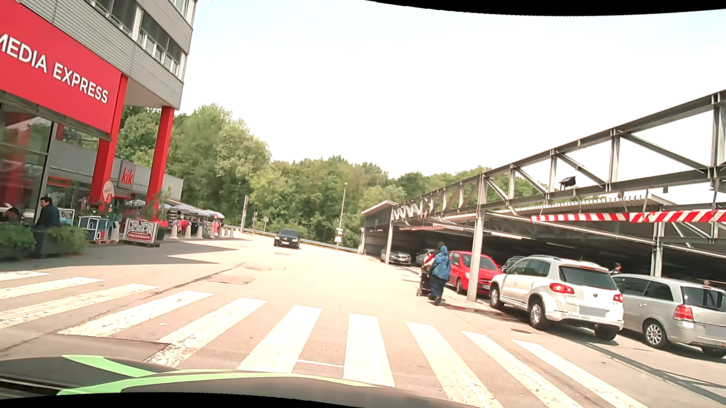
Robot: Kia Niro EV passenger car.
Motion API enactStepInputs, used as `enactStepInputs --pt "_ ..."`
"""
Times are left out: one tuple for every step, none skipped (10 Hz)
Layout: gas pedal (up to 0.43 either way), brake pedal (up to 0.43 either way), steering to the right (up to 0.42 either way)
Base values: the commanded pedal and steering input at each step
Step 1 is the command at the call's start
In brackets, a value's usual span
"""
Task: Follow the waypoints while adhering to traffic rules and regulations
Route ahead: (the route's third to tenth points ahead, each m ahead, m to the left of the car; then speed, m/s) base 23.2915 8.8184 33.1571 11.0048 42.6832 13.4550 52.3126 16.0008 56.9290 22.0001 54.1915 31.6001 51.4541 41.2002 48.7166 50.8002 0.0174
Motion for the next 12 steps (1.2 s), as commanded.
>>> enactStepInputs --pt "0.0 0.0 -0.003" --pt "0.0 0.0 -0.003" --pt "0.028 0.0 -0.003" --pt "0.079 0.0 -0.003" --pt "0.118 0.0 -0.003" --pt "0.13 0.0 -0.003" --pt "0.138 0.0 -0.003" --pt "0.138 0.0 -0.003" --pt "0.138 0.0 -0.003" --pt "0.138 0.0 -0.003" --pt "0.138 0.0 -0.003" --pt "0.15 0.0 -0.003"
